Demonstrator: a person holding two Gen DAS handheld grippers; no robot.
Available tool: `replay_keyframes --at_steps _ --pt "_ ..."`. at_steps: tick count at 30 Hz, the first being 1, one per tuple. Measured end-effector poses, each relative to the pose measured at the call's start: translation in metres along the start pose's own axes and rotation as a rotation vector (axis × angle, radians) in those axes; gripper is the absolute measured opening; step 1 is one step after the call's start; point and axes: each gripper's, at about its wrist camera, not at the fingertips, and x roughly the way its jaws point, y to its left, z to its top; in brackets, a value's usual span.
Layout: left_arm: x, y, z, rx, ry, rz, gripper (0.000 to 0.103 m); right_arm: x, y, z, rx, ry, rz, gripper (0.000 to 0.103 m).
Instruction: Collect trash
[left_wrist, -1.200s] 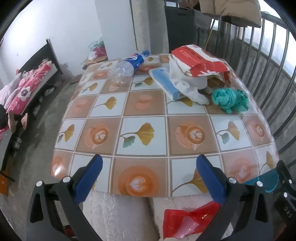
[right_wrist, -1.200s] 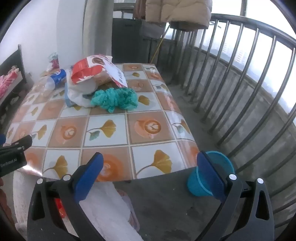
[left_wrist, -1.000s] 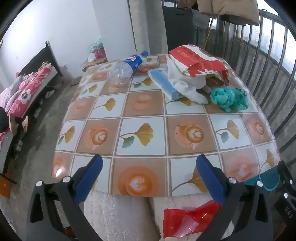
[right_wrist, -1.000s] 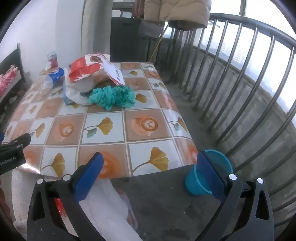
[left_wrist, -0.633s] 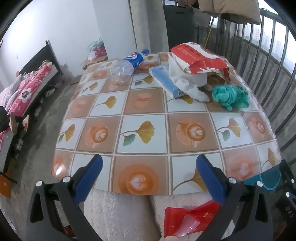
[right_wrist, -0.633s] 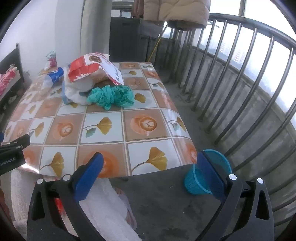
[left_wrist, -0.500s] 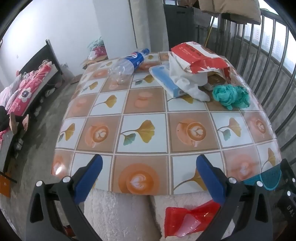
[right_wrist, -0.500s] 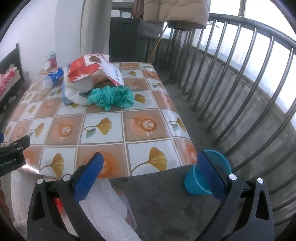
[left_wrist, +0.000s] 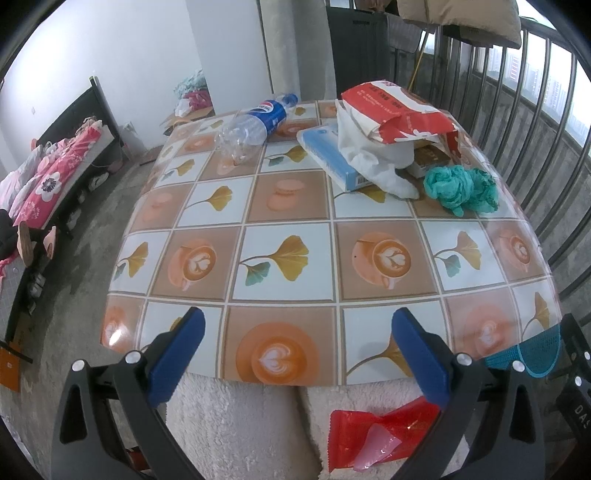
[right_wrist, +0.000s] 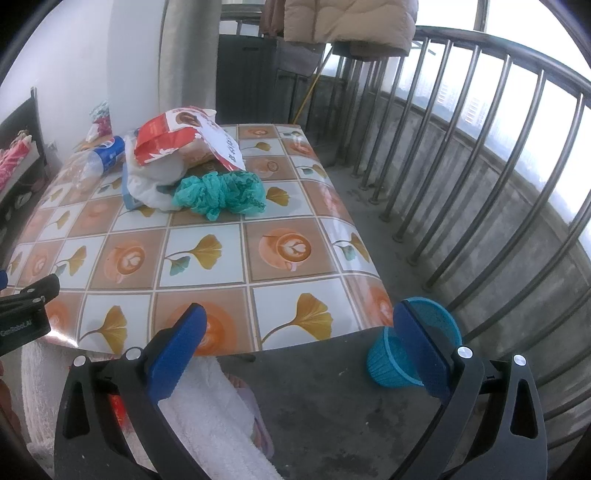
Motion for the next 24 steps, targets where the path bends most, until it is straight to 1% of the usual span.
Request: replay_keyframes --at_steps 24 --pt "0.0006 0.0028 -0.0022 -0.006 0.008 0.000 0.099 -0.0005 -0.0002 -0.0001 0.004 -0.003 -0.004 0.097"
